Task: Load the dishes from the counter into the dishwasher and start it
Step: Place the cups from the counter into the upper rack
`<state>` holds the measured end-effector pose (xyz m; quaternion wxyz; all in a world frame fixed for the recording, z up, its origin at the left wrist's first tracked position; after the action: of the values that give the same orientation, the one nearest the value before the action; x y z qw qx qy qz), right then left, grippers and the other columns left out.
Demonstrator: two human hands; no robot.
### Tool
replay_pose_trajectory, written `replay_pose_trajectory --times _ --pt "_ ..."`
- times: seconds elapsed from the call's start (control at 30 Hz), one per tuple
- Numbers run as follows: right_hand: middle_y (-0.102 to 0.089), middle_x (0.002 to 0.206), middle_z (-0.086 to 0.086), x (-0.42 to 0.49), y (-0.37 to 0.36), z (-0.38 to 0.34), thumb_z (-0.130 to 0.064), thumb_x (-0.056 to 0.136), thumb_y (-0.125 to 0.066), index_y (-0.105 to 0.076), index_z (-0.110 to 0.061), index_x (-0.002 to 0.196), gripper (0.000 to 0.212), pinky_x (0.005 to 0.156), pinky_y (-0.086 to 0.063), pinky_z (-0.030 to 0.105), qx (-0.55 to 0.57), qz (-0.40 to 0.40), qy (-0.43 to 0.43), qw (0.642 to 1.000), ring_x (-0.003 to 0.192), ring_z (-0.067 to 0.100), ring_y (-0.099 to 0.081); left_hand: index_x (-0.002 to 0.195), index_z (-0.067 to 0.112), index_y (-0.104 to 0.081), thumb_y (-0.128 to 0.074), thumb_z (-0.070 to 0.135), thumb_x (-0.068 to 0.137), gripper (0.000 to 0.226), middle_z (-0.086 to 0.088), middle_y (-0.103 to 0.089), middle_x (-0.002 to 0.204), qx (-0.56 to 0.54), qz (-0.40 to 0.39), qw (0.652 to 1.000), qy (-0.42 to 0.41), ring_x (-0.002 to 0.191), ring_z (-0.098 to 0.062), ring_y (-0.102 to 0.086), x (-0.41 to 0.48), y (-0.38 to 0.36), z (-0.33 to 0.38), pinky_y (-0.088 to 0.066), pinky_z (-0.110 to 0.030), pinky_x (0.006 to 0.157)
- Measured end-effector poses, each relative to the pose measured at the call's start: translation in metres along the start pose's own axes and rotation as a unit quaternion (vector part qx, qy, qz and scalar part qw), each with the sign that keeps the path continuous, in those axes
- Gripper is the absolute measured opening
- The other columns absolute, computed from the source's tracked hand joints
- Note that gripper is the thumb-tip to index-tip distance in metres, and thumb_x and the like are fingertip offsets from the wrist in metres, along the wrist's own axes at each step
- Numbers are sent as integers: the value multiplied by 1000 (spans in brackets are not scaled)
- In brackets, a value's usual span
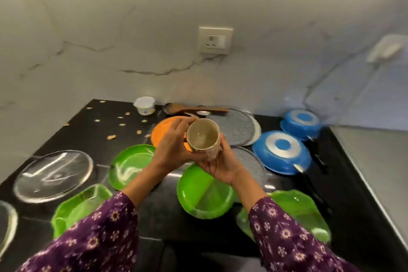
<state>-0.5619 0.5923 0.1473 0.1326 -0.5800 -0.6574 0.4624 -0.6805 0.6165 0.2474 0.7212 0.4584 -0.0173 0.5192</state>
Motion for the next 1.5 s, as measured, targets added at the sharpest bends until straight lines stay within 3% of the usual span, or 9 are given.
replay_pose_trajectory --times 0.33,0.47,0.63,0.8,0.9,1.07,1.17,1.27,1.5 --pt "-67 98 17 -192 137 8 -56 88 -43 -64 -8 108 57 52 -56 28 130 160 128 970 71 27 -65 138 13 -39 -79 62 53 106 3 -47 121 -112 -197 969 -96 104 1 -47 -48 -152 129 -39 -11 88" --pt "-68 86 14 -282 185 8 -56 89 -41 -70 -10 92 54 49 -55 27 135 244 187 942 62 23 -64 130 14 -47 -56 74 73 83 8 -49 111 -141 -264 949 -101 101 11 -45 -74 -202 156 -36 -5 85" --pt "-67 90 9 -402 250 7 -51 92 -41 -61 -13 115 48 47 -52 28 87 368 273 885 74 21 -63 121 20 -53 -43 81 76 76 8 -55 105 -124 -332 924 -142 95 4 -48 -104 -275 202 -38 -9 83" --pt "-65 100 12 -503 300 21 -47 95 -39 -60 -18 110 39 61 -52 34 56 469 310 825 87 26 -61 120 14 -56 -62 49 82 52 11 -51 107 -128 -392 889 -198 99 7 -44 -131 -347 273 -32 -4 90" --pt "-66 103 13 -557 329 34 -46 95 -43 -58 -20 110 34 70 -55 40 38 557 301 773 91 28 -64 125 15 -54 -68 33 86 46 7 -52 117 -125 -425 862 -245 110 -4 -46 -150 -394 318 -34 -16 98" --pt "-62 112 13 -626 380 54 -37 91 -56 -53 -20 115 29 66 -58 37 -21 681 292 672 94 26 -64 120 11 -56 -56 45 82 51 -5 -56 115 -100 -465 826 -302 109 -18 -49 -172 -465 388 -34 -23 96" --pt "-56 121 6 -651 416 59 -38 82 -67 -47 -24 124 49 76 -56 39 -109 742 260 609 102 24 -60 119 11 -55 -54 42 81 49 -6 -54 115 -88 -468 823 -311 108 -24 -49 -177 -502 416 -40 -35 94" --pt "-45 126 4 -659 451 57 -44 71 -75 -43 -23 130 70 91 -49 41 -219 775 189 561 111 20 -48 119 12 -55 -64 26 84 39 -7 -54 119 -77 -441 831 -330 109 -25 -49 -178 -533 434 -39 -34 93" --pt "-35 133 7 -632 528 42 -28 66 -80 -42 -26 131 75 96 -45 50 -319 735 113 588 119 29 -40 121 8 -58 -61 21 84 39 -11 -56 124 27 -403 804 -436 116 -28 -52 -167 -597 458 -44 -39 96"
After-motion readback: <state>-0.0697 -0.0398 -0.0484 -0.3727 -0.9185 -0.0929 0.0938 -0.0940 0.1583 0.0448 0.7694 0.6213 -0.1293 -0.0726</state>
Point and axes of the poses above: each hand's wrist, its own x-axis towards the middle knuckle, its own y-axis out of the back of the hand, z = x × y, the point moved 6 cm from there along x, towards the middle knuckle
